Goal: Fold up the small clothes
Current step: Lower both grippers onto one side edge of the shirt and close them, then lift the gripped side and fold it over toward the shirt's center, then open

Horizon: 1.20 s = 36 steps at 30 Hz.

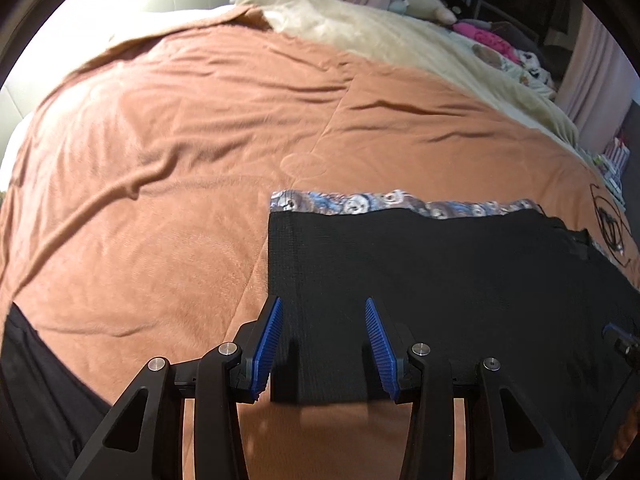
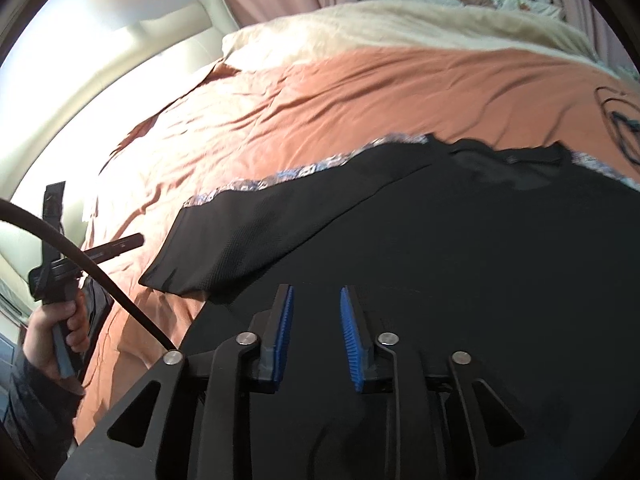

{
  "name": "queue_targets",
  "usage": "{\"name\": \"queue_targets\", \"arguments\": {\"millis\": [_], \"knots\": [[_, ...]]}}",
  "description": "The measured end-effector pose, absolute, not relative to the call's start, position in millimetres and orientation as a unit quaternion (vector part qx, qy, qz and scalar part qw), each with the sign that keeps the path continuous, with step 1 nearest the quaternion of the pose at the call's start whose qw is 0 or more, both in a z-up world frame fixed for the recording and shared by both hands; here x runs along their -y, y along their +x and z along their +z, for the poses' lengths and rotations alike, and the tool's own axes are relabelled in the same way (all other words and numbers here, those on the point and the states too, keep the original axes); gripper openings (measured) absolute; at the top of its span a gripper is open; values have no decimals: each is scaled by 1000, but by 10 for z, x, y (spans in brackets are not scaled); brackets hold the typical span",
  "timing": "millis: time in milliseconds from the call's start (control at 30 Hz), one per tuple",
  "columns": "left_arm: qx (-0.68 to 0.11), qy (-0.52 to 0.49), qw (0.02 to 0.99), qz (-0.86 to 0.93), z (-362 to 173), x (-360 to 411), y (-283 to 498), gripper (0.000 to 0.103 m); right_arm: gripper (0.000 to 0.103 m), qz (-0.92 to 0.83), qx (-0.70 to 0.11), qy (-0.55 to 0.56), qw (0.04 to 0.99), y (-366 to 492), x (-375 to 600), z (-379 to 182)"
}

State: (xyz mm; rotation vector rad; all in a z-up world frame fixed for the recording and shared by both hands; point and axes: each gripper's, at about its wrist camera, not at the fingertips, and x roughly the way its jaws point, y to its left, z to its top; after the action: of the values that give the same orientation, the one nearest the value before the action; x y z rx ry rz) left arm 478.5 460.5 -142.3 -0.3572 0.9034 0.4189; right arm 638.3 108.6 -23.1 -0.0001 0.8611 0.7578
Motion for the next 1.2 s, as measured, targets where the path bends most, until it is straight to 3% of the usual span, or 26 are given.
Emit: {"name": "queue_targets", "arguments": {"millis": [200,467,500,567,633,1200], "knots": [[-450,-171,850,213,-1666,-4780,4979,46,17,367,-417,-5,831,6627,-1404,-380],[-465,-181,835,232,-1972,-4949,5064,45,7,381,-441,6,813,6891,-1744,-567],[-462,-180,837,233,-1971,-4942,5071,43,6,381,-445,11,810,6926,-1768,-587],[-465,-171,838,228,-1959,-4911,5110,21,6,382,-456,26,803,7002,-1824,-646],[-472,-160,838,220,-1925,-4879,5167,9,5,384,-466,37,796,7063,-1905,-702],[-409,-99,888,184,-706,-4474,5437,7,6,397,-491,65,772,7331,-2474,-1017]]}}
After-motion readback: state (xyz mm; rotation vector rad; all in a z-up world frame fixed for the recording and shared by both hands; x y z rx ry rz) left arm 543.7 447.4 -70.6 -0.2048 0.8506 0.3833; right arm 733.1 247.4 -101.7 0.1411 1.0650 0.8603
